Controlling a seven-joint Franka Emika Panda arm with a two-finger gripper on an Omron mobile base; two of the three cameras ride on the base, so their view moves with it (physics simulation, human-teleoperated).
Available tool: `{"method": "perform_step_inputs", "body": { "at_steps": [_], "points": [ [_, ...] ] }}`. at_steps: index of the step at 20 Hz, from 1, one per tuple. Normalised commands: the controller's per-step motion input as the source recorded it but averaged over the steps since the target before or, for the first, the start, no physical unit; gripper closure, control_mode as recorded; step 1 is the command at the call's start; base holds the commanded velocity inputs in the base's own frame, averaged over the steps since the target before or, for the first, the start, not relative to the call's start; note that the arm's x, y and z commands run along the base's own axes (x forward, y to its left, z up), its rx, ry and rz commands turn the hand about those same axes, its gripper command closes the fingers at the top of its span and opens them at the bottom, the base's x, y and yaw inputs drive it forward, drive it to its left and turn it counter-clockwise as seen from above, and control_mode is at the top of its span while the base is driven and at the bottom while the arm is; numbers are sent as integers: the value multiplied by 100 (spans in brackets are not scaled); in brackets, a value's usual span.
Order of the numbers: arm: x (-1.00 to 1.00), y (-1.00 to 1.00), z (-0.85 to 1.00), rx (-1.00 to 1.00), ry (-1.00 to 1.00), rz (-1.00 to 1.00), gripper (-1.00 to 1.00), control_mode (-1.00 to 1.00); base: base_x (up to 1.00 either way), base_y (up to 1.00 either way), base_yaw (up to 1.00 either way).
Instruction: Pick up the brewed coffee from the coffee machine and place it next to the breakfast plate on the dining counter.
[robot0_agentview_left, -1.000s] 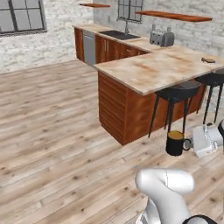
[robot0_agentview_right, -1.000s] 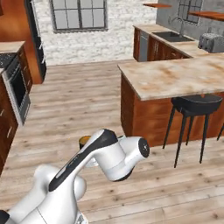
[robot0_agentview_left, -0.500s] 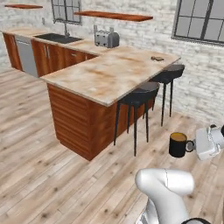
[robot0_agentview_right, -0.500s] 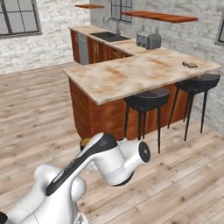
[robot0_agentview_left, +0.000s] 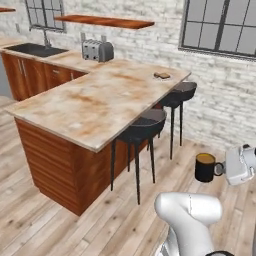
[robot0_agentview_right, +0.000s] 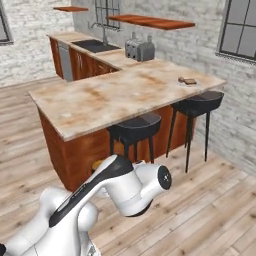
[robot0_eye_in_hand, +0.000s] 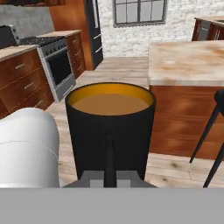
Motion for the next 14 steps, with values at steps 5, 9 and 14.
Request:
{"method": "perform_step_inputs", "body": {
  "at_steps": [5, 9, 14],
  "points": [
    [0, 0, 0, 0, 0, 0, 100, 100, 100, -64, -4],
    [0, 0, 0, 0, 0, 0, 100, 100, 100, -49, 0],
    [0, 0, 0, 0, 0, 0, 100, 100, 100, -16, 0]
  ]
}}
